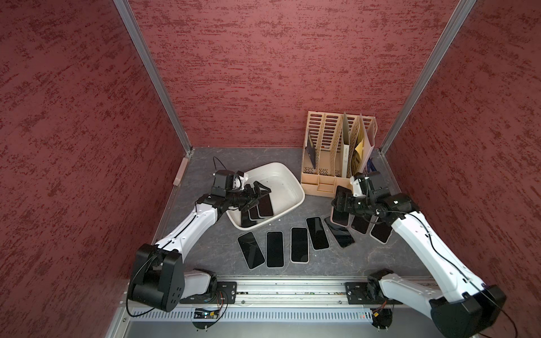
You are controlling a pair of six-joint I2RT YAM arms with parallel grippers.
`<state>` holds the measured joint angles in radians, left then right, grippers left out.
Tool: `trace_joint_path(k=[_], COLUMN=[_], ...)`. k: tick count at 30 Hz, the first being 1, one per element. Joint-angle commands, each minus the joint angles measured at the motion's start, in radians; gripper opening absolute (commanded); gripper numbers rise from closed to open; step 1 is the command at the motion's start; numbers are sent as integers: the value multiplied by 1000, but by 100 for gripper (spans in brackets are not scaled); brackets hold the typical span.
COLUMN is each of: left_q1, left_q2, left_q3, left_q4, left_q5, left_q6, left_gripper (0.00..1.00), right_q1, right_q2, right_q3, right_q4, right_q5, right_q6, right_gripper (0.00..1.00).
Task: Take the phone out of the storage box
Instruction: Pick up the phone from the storage box.
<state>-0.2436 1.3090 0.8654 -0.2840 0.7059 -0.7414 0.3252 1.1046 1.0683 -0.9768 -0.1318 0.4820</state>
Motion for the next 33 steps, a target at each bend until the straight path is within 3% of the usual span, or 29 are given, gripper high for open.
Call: trace_joint_path(k=[1, 7, 11, 14, 19, 23, 28, 33], left_q1=[-5, 4, 58, 98, 18, -48, -88, -97], left_q2=[-1, -38, -81, -116, -137, -181, -249, -257], left_q3=[47, 40, 12, -23, -50, -115, -161, -158], left_q4=[-44, -141, -183, -142, -27, 92, 100, 57], left_q5=[2, -22, -30, 32, 128, 177, 170, 134], left_q6=[50, 101, 83, 47, 26, -11, -7, 15], left_gripper=[100, 100, 100, 100, 96, 89, 86, 79], right_q1=[-5, 10, 121, 223, 358, 405, 449, 481], right_q2=[-6, 42, 136, 224, 408, 535, 654, 689], right_q3=[-39, -90, -16, 85, 279, 444, 625, 676], right_q4=[-19, 84, 116, 134, 163, 146, 90, 106], right_q5=[28, -89, -82, -79, -111, -137, -145, -173], right_q6=[48, 101, 107, 115, 132, 180, 186, 206], right_gripper=[48, 45, 44, 44, 44, 44, 44, 44])
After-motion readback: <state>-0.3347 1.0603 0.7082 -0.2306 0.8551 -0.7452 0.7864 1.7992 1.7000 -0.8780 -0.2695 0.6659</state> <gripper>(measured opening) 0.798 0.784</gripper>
